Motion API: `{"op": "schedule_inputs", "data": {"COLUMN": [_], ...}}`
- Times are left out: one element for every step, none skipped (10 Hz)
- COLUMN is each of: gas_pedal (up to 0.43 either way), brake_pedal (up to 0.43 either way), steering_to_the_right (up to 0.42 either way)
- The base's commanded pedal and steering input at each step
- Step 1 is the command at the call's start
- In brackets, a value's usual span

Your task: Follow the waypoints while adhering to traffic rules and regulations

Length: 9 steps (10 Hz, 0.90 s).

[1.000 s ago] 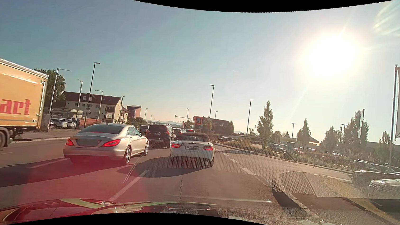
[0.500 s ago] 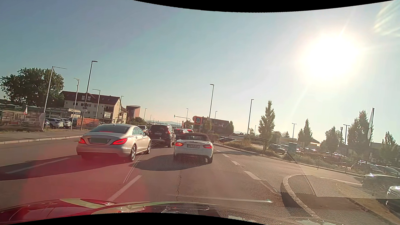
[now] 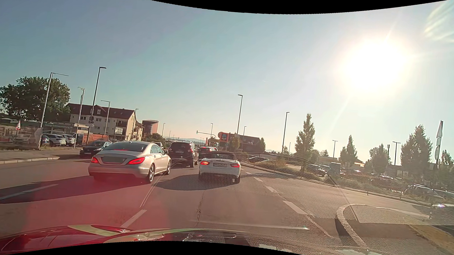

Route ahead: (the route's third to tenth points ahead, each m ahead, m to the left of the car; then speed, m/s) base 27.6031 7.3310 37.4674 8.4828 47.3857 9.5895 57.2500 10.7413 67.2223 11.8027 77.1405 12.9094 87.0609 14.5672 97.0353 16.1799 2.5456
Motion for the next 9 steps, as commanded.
{"op": "schedule_inputs", "data": {"gas_pedal": [0.220,0.220,0.220,0.209,0.197,0.169,0.138,0.130,0.118], "brake_pedal": [0.000,0.000,0.000,0.000,0.000,0.000,0.000,0.000,0.000], "steering_to_the_right": [0.007,0.006,0.005,0.002,0.000,-0.001,-0.001,-0.001,-0.001]}}
